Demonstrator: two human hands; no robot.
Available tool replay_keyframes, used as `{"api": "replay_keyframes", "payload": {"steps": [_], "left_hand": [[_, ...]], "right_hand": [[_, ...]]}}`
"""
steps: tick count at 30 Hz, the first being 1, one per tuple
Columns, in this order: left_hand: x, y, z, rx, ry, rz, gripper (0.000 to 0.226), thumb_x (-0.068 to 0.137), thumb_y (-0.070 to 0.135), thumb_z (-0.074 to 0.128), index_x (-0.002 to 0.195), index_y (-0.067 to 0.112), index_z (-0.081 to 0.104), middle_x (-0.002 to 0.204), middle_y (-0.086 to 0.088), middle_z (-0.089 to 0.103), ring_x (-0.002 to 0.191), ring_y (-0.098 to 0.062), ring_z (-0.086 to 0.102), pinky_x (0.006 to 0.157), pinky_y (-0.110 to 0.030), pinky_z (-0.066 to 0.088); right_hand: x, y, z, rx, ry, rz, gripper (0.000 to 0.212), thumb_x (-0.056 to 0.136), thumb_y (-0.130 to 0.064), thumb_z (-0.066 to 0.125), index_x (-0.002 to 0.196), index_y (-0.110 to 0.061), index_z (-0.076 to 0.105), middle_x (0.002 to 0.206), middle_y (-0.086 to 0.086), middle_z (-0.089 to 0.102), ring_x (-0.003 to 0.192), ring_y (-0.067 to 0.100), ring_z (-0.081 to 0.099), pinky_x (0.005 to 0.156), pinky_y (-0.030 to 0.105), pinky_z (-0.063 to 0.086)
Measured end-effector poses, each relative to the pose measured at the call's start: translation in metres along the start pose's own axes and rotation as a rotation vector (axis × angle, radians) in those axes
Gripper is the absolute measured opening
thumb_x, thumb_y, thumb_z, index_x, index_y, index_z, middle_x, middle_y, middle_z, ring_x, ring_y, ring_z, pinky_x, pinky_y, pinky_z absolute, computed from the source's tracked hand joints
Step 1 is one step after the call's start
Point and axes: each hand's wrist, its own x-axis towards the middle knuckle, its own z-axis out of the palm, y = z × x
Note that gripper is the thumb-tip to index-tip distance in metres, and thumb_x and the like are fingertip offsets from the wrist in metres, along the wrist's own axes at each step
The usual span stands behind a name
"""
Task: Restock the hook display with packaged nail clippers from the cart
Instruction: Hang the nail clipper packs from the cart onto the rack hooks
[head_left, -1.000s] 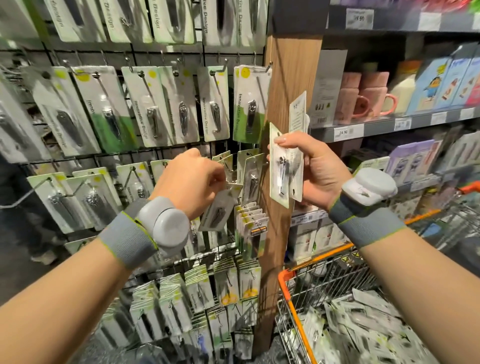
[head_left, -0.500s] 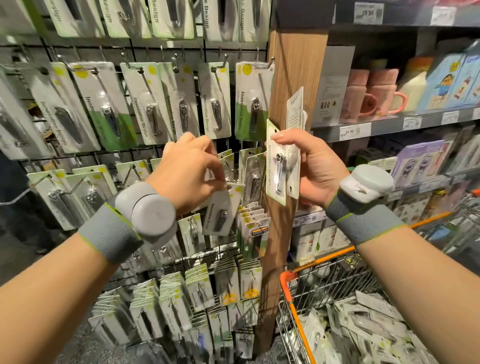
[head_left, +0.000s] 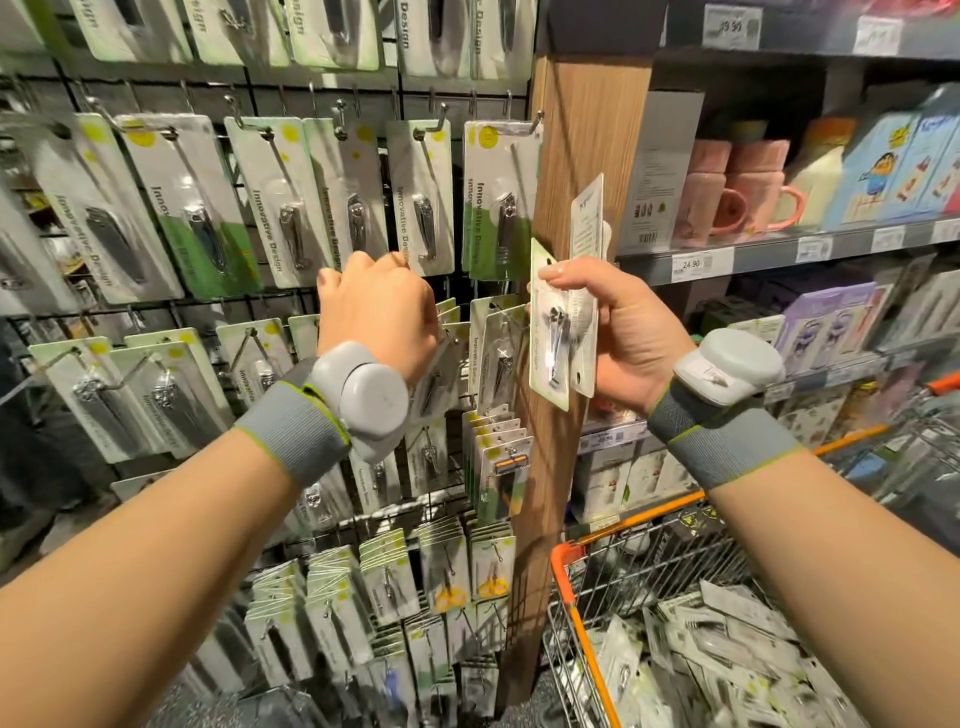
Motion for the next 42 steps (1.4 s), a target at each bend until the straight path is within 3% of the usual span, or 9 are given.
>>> {"api": "replay_keyframes", "payload": {"steps": [9,14,17,21,23,32,35,37,42], "left_hand": [[0.020,0.000,0.008,-0.030,-0.131,-0.105,0.011,0.084,0.021,0.063,0.091,0.018,0.070,0.093,-0.010,0.069,0.093,-0.033,0.058,0.088,-0.040,0.034],[0.011,0.005,-0.013,-0.019,-0.007,0.031,0.016,0.089,0.026,0.057,0.091,0.017,0.070,0.093,-0.009,0.068,0.094,-0.034,0.058,0.080,-0.036,0.038],[0.007,0.017,-0.034,-0.319,0.034,0.057,0.033,0.093,0.039,0.051,0.082,0.014,0.070,0.080,-0.008,0.069,0.081,-0.029,0.061,0.075,-0.033,0.048],[0.012,0.039,-0.049,-0.960,-0.199,-0.102,0.044,0.092,0.046,0.050,0.086,0.006,0.068,0.072,-0.011,0.069,0.058,-0.019,0.061,0.066,-0.034,0.053],[0.016,0.044,-0.048,-1.067,-0.266,-0.161,0.038,0.091,0.038,0.056,0.088,0.001,0.065,0.073,-0.015,0.065,0.057,-0.021,0.058,0.064,-0.034,0.055],[0.019,0.034,-0.038,-1.140,-0.272,-0.236,0.006,0.080,-0.003,0.068,0.074,-0.001,0.069,0.058,-0.008,0.061,0.039,-0.005,0.052,0.043,-0.015,0.045],[0.015,0.022,-0.045,-1.125,-0.233,-0.211,0.004,0.080,-0.002,0.068,0.076,-0.001,0.069,0.059,-0.007,0.063,0.040,-0.005,0.052,0.043,-0.014,0.044],[0.011,0.014,-0.050,-1.080,-0.203,-0.176,0.002,0.080,0.000,0.069,0.081,0.001,0.071,0.063,-0.008,0.064,0.043,-0.005,0.051,0.046,-0.015,0.044],[0.003,0.000,-0.056,-1.021,-0.190,-0.138,0.009,0.082,0.004,0.069,0.077,0.010,0.071,0.072,-0.006,0.068,0.065,-0.017,0.059,0.071,-0.032,0.054]], "right_hand": [[0.000,0.002,0.002,0.020,-0.032,0.032,0.039,0.087,-0.005,0.050,0.051,-0.016,0.060,0.053,-0.002,0.056,0.052,0.012,0.053,0.066,0.026,0.047],[-0.005,-0.001,0.000,0.001,-0.057,0.047,0.034,0.087,-0.005,0.050,0.055,-0.015,0.060,0.055,0.000,0.058,0.052,0.012,0.056,0.061,0.025,0.050],[-0.009,-0.003,0.001,-0.021,-0.091,0.040,0.033,0.087,-0.004,0.049,0.059,-0.013,0.064,0.061,0.003,0.062,0.059,0.015,0.059,0.067,0.028,0.052],[-0.014,-0.006,0.005,-0.121,-0.139,0.023,0.015,0.087,-0.002,0.049,0.075,-0.006,0.058,0.064,0.003,0.061,0.058,0.012,0.060,0.061,0.024,0.050],[-0.016,-0.009,0.006,-0.154,-0.150,0.025,0.016,0.088,0.001,0.046,0.075,-0.007,0.053,0.059,0.000,0.061,0.054,0.009,0.059,0.056,0.022,0.049],[-0.020,-0.013,-0.007,-0.177,-0.192,0.106,0.013,0.064,-0.011,0.069,0.075,-0.014,0.062,0.064,0.001,0.057,0.058,0.010,0.051,0.055,0.022,0.040],[-0.020,-0.018,-0.013,-0.079,-0.090,0.051,0.007,0.067,-0.010,0.063,0.062,-0.013,0.066,0.073,0.004,0.065,0.068,0.013,0.064,0.062,0.023,0.052],[-0.020,-0.020,-0.014,-0.111,-0.001,0.008,0.013,0.065,-0.014,0.062,0.055,-0.017,0.069,0.081,0.005,0.066,0.077,0.015,0.067,0.072,0.024,0.051],[-0.016,-0.013,-0.003,-0.173,0.015,-0.025,0.003,0.064,-0.015,0.064,0.064,-0.015,0.067,0.078,0.004,0.065,0.070,0.013,0.065,0.069,0.021,0.046]]}}
